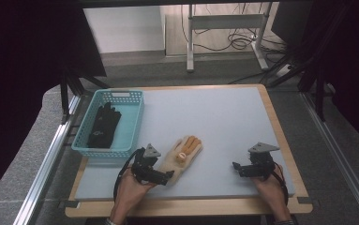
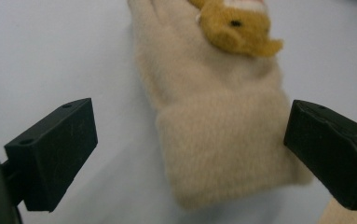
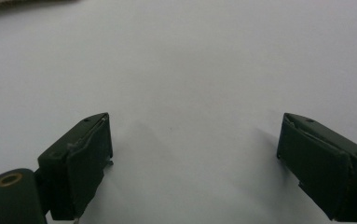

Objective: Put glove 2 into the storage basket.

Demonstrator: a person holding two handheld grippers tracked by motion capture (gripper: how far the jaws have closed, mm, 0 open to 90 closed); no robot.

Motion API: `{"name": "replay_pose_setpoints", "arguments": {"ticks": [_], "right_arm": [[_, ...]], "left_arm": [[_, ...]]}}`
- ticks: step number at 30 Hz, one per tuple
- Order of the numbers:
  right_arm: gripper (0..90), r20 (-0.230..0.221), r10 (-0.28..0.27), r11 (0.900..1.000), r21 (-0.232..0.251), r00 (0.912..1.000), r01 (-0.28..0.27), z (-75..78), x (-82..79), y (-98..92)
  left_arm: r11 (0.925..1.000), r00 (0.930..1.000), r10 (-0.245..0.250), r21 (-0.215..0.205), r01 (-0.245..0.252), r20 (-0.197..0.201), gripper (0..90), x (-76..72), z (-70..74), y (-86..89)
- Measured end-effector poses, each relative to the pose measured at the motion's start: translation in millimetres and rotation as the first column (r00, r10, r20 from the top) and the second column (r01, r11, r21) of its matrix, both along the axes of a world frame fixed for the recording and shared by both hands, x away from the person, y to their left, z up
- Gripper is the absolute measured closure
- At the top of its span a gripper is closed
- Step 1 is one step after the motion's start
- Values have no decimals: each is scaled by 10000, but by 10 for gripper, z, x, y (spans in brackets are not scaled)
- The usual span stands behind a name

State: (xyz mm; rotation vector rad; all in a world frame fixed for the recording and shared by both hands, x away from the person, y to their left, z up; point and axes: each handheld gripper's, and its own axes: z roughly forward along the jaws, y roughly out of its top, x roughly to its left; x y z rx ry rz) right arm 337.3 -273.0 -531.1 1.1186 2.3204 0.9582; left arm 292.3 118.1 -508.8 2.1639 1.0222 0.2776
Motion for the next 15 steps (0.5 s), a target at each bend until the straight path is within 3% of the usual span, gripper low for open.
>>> {"name": "replay_pose_setpoints", "arguments": {"ticks": [10, 15], "right_arm": [[98, 4, 3, 10000, 3, 10000, -3, 0, 0, 0], [98, 6, 3, 10000, 2, 10000, -3, 0, 0, -1]], "left_arm": [[9994, 9994, -245, 249, 251, -235, 39, 173, -14, -289], [9985, 9995, -66, 547, 84, -320, 39, 242, -78, -403]]}}
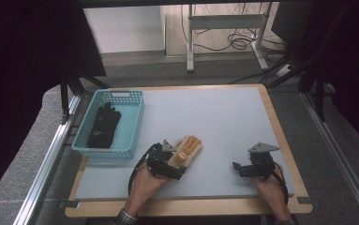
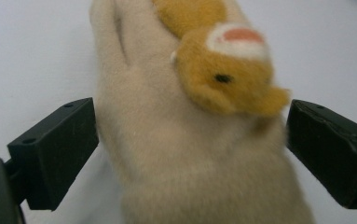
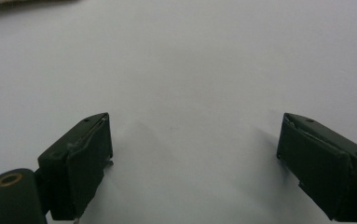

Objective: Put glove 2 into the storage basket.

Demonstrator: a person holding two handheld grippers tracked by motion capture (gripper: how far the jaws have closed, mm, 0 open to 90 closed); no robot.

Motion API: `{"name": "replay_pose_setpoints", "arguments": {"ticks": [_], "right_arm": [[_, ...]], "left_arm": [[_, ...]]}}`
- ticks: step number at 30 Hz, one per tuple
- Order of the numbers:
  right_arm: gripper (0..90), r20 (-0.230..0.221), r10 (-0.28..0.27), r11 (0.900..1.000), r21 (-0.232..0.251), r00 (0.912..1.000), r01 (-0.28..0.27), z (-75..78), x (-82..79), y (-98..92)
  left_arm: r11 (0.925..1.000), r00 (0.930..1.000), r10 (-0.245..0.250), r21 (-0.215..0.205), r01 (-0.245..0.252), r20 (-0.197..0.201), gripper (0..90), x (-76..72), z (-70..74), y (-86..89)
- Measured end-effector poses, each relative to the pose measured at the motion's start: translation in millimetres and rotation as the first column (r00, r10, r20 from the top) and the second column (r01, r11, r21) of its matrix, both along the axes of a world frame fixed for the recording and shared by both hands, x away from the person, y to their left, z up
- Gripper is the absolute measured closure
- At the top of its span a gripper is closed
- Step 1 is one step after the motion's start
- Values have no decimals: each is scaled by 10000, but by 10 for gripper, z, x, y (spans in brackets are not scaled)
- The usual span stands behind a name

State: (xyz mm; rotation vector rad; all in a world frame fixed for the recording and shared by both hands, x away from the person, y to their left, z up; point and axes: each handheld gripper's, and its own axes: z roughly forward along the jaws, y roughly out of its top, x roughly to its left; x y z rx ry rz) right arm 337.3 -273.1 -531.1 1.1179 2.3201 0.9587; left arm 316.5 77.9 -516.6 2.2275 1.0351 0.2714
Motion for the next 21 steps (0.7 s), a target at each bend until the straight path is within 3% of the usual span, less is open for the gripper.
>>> {"name": "replay_pose_setpoints", "arguments": {"ticks": [11, 15, 21], "right_arm": [[98, 1, 0, 10000, 2, 10000, 0, 0, 0, 0], [98, -2, 0, 10000, 1, 10000, 0, 0, 0, 0], [98, 5, 3, 10000, -8, 10000, -3, -1, 0, 0]], "left_arm": [[9964, 9993, 190, 827, -164, -309, 54, 137, -148, -192], [9963, 9996, 94, 852, -72, -257, 189, 124, -106, -212], [9963, 9997, -140, 843, 155, -187, 483, 89, -61, -232]]}}
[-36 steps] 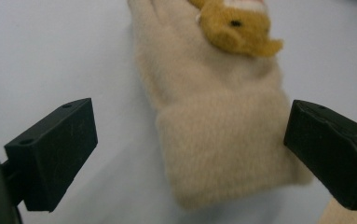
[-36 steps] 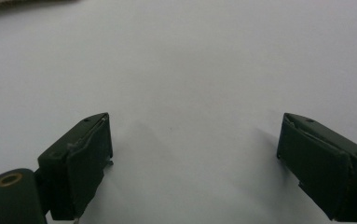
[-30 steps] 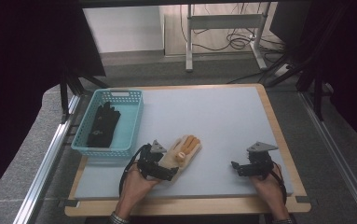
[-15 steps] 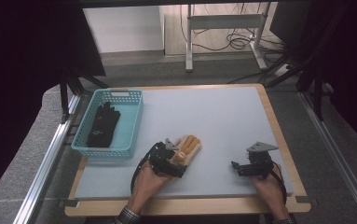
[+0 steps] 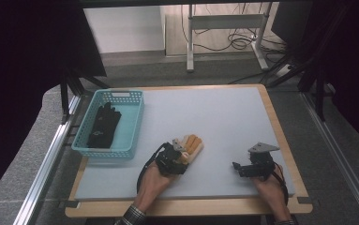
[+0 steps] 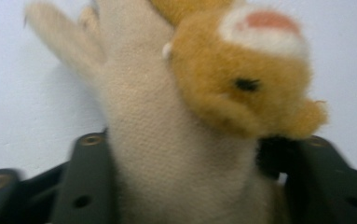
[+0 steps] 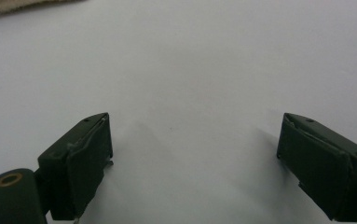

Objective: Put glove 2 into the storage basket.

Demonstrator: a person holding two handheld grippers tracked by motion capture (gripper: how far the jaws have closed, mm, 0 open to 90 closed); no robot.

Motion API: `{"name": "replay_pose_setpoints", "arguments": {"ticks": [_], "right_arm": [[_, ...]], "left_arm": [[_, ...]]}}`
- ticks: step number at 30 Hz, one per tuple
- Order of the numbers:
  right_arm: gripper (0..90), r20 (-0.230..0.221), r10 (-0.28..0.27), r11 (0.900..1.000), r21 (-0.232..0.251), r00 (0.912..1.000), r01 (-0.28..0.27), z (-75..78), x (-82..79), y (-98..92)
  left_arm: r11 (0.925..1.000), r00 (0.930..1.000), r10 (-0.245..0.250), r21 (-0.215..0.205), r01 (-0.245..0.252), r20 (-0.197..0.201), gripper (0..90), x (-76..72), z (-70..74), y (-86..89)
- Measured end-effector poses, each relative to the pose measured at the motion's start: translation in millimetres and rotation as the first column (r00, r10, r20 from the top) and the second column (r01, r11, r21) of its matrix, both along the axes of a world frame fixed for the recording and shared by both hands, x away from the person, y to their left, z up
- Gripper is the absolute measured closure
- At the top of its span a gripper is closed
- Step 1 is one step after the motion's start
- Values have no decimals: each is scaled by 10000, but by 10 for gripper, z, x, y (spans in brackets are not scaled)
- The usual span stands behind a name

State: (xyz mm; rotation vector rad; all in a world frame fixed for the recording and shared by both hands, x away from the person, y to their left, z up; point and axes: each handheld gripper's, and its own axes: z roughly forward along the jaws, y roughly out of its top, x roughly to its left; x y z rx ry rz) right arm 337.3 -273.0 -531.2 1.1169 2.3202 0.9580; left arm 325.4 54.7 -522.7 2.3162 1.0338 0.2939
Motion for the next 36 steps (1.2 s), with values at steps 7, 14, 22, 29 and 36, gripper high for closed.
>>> {"name": "replay_pose_setpoints", "arguments": {"ticks": [7, 14, 22, 29, 36], "right_arm": [[98, 1, 4, 10000, -2, 10000, -4, 0, 0, 0], [98, -8, 4, 10000, 3, 10000, -4, 1, 0, -1], [98, -3, 0, 10000, 2, 10000, 0, 0, 0, -1], [98, -13, -4, 10000, 9, 10000, 4, 1, 0, -1], [98, -11, -10, 10000, 14, 10000, 10, 0, -1, 0]], "left_arm": [[9997, 9998, -92, -240, 87, -180, 610, 6, 23, 26], [9990, 9999, 117, -422, -122, -120, 623, 87, 132, 107], [9968, 9984, 517, -615, -502, 237, 618, 176, 392, 258], [9919, 9914, 1187, -526, -1159, 545, 610, 292, 644, 510], [9845, 9835, 1700, -544, -1668, 620, 608, 352, 785, 738]]}}
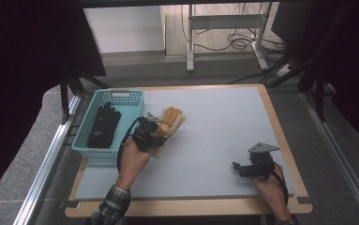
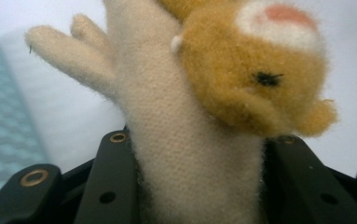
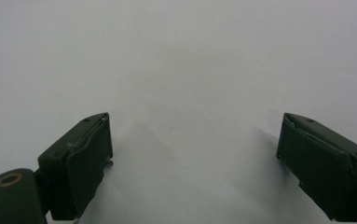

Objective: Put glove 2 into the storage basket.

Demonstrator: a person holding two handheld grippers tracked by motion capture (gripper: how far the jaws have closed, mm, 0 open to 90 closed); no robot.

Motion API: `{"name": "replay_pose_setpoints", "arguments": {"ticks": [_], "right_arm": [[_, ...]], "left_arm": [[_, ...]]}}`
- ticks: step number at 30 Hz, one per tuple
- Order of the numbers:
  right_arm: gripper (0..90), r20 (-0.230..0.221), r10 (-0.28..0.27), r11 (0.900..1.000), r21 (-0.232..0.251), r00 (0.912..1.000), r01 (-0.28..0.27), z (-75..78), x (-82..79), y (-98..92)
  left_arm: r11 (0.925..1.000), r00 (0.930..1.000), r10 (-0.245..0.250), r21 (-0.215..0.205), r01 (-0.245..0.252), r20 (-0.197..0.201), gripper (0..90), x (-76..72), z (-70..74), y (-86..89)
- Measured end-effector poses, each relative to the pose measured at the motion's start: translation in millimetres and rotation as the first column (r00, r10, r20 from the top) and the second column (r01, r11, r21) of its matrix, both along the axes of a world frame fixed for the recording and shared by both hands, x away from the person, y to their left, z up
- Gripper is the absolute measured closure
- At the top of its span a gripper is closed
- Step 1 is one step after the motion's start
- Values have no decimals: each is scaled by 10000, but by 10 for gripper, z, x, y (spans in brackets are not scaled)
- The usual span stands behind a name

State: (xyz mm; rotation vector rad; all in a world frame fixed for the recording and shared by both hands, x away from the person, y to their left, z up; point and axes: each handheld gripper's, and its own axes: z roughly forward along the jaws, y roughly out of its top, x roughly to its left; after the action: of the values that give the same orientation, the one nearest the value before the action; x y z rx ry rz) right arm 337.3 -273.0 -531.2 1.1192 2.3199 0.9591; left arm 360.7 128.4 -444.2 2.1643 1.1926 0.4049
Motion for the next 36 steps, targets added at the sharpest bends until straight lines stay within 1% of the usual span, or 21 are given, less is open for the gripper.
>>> {"name": "replay_pose_setpoints", "arguments": {"ticks": [5, 6, 8, 9, 10, 14, 19, 20, 21, 22, 23, 24, 27, 29, 31, 36], "right_arm": [[98, 9, 12, 10000, -9, 10000, -12, 0, 1, -1], [98, 4, 11, 10000, -7, 10000, -11, 0, 0, -1], [98, 6, 10, 10000, -6, 10000, -10, 0, 0, -1], [98, 6, 14, 10000, -7, 10000, -14, 0, 0, -1], [98, 8, 15, 10000, -8, 10000, -15, 0, 0, -1], [98, 6, 17, 10000, -10, 10000, -17, 0, 1, -2], [98, 3, 13, 10000, -5, 10000, -13, 1, 0, -1], [98, 3, 13, 10000, -5, 10000, -13, 1, 0, -1], [98, 6, 13, 10000, -8, 10000, -13, 1, 0, -1], [98, 6, 13, 10000, -7, 10000, -13, 0, 0, -1], [98, 6, 13, 10000, -7, 10000, -13, 0, 0, -1], [98, 1, 10, 10000, -3, 10000, -10, 1, 0, -1], [98, -2, 10, 10000, 0, 10000, -10, 1, 0, -1], [98, 6, 16, 10000, -9, 10000, -16, 0, 0, -1], [98, -1, 15, 10000, -3, 10000, -15, 1, 0, -1], [98, -4, 7, 10000, -1, 10000, -7, 1, 0, -1]], "left_arm": [[9990, 9991, 410, 169, -412, 106, 606, 44, 106, 195], [9978, 9978, 643, 165, -646, 151, 606, 63, 146, 281], [9960, 9959, 882, 130, -885, 177, 607, 80, 182, 370], [9960, 9959, 882, 130, -885, 177, 607, 80, 182, 370], [9939, 9937, 1097, 122, -1100, 216, 607, 97, 211, 460], [9885, 9885, 1492, 221, -1498, 248, 606, 128, 253, 638], [9781, 9781, 2061, 251, -2069, 285, 605, 164, 300, 877], [9781, 9781, 2061, 251, -2069, 285, 604, 164, 300, 877], [9733, 9733, 2278, 234, -2284, 282, 604, 171, 312, 969], [9709, 9709, 2380, 222, -2386, 265, 603, 176, 316, 1012], [9709, 9709, 2380, 222, -2386, 265, 603, 176, 316, 1012], [9661, 9662, 2570, 181, -2574, 214, 602, 189, 310, 1092], [9585, 9588, 2838, 242, -2839, 105, 600, 227, 278, 1191], [9526, 9531, 3027, 332, -3024, -29, 597, 268, 236, 1246], [9481, 9488, 3153, 503, -3139, -204, 593, 321, 184, 1293], [9345, 9330, 3529, 767, -3477, -708, 586, 468, 28, 1374]]}}
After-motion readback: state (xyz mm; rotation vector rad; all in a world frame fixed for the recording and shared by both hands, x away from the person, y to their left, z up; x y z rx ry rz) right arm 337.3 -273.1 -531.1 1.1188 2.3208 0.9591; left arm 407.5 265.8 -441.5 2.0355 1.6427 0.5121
